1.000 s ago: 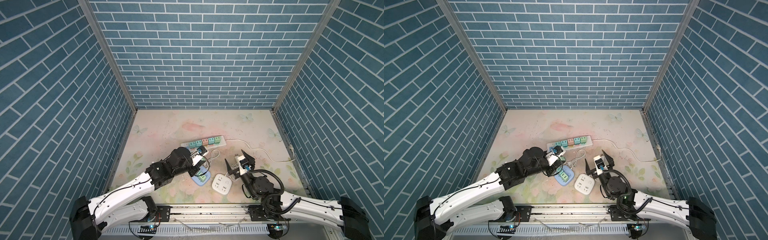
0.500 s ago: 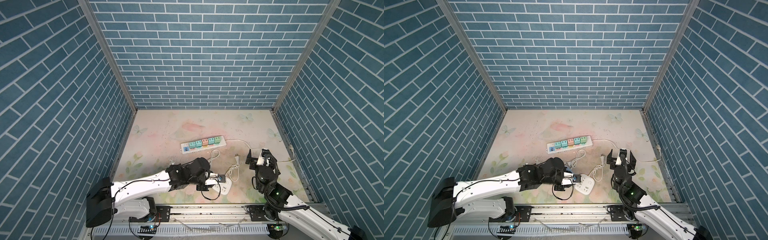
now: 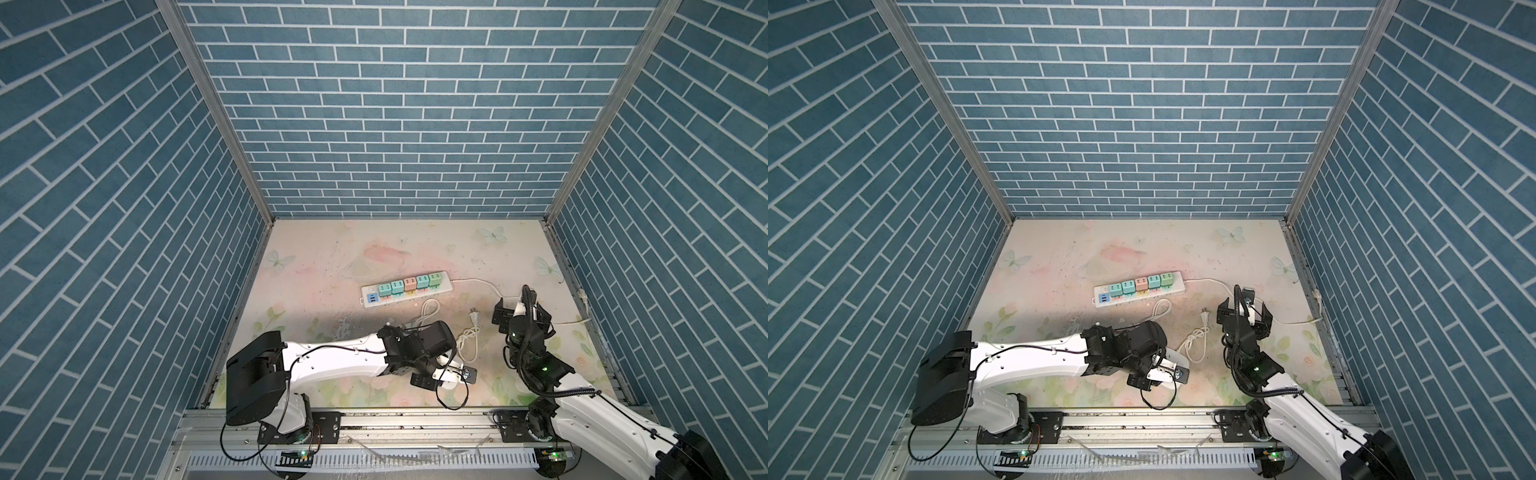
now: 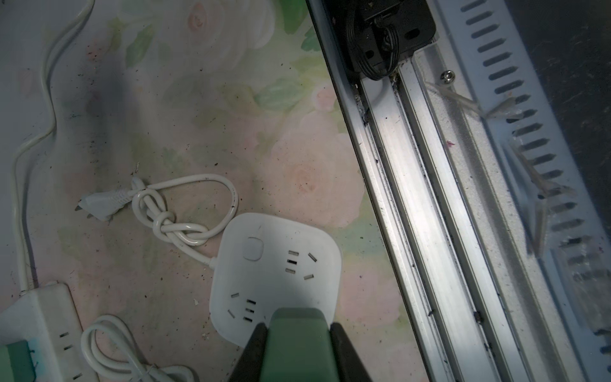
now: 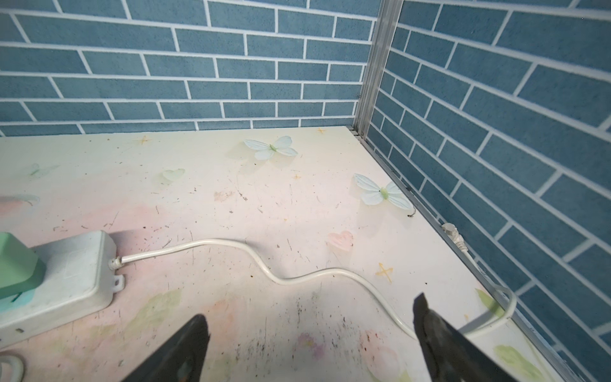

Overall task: Insert the plug
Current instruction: 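Carry the green adapter over the white socket with the left gripper while the right withdraws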

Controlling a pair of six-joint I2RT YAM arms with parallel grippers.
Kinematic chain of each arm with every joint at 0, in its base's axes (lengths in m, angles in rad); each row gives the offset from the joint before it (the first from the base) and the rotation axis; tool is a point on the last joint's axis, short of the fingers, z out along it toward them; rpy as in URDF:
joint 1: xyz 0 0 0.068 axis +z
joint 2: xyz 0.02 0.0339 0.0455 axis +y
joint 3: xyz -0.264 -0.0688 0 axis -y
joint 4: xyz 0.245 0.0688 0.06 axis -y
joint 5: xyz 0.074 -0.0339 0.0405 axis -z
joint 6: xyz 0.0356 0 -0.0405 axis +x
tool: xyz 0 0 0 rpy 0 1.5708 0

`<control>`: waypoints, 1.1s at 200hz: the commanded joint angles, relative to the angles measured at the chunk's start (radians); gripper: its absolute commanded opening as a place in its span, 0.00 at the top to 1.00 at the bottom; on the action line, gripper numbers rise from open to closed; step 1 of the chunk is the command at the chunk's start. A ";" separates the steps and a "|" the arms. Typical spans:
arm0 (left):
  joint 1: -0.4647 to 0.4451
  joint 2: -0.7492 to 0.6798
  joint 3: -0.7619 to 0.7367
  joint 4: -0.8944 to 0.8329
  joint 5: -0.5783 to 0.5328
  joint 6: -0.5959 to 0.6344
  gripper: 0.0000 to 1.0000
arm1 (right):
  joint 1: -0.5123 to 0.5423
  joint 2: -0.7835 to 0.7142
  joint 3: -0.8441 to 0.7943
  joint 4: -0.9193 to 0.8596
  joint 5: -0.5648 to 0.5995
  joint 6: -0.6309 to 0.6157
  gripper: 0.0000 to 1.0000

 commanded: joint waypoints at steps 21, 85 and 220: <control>-0.005 0.087 0.066 -0.034 0.013 0.111 1.00 | -0.018 0.001 0.023 -0.030 -0.067 0.064 0.01; -0.006 0.176 0.151 -0.043 0.039 0.170 1.00 | -0.025 0.000 0.022 -0.031 -0.081 0.066 0.01; 0.006 0.236 0.199 -0.116 0.095 0.171 1.00 | -0.031 -0.014 0.017 -0.036 -0.099 0.069 0.01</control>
